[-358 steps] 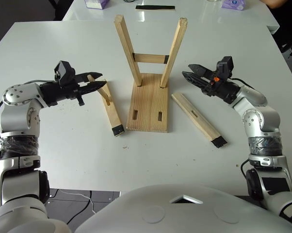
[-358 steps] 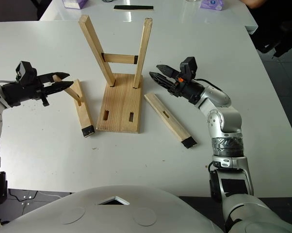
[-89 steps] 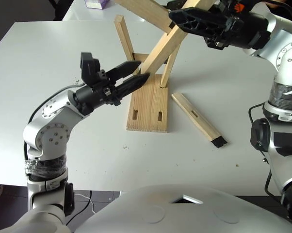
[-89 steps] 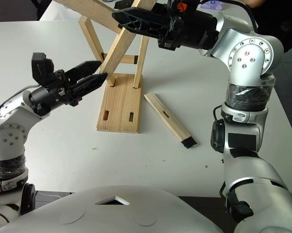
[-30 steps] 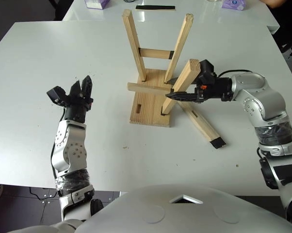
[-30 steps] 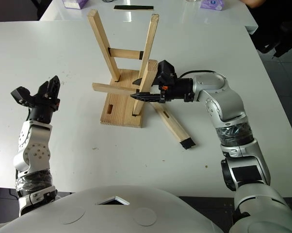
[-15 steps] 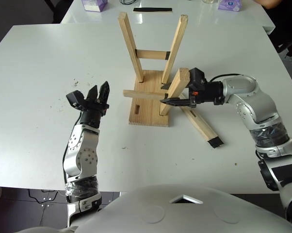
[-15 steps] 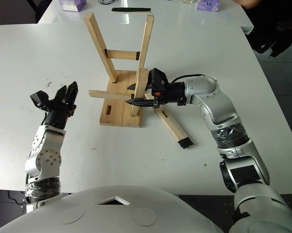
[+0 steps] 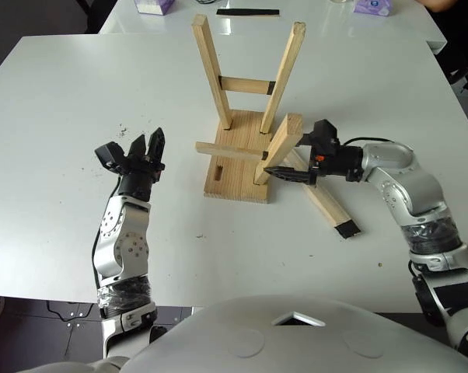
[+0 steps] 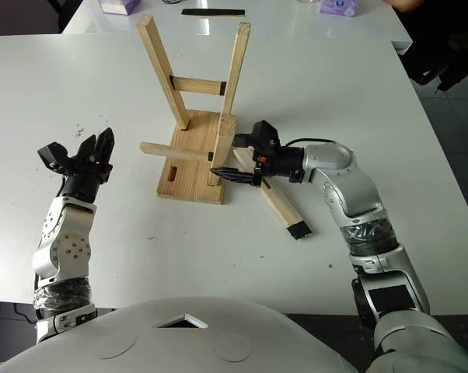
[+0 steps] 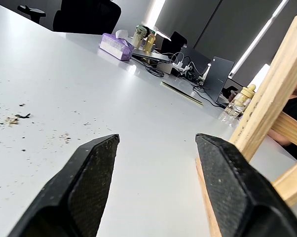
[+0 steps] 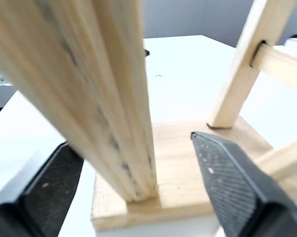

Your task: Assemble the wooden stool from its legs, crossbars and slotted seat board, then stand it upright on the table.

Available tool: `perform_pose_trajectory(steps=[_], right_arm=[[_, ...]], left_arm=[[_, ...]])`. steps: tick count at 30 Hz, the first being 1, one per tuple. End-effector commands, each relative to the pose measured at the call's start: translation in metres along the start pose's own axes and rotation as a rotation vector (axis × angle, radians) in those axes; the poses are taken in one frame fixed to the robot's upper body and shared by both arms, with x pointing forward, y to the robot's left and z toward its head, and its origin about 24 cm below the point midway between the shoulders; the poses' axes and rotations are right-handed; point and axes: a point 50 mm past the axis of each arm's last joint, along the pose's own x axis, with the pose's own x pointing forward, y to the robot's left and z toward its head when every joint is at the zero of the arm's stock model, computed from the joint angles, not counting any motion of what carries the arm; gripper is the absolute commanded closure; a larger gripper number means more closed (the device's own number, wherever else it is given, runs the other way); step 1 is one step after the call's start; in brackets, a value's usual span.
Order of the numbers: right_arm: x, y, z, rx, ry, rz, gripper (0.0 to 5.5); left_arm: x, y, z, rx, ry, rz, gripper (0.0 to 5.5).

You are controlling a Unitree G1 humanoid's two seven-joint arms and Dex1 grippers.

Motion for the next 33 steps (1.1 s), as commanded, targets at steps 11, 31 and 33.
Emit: perform_pose_trajectory(steps=[11,31,33], right_arm=[[-0.062,0.047,-0.057,0.252,0.2,-0.552,1.64],[-0.05,0.077,-0.099,0.383,0.346,-0.656,2.89],[-0.048,0.075,-0.097,0.377,0.329,-0.666,3.15]], left_arm=[[-0.027,0.029,0.003,-0.001,-0.01,0.21,2.6],[-0.025,0.023,-0.013,-0.024,-0.024,0.232,2.6],[-0.026,0.023,-0.014,-0.023,-0.022,0.234,2.6]])
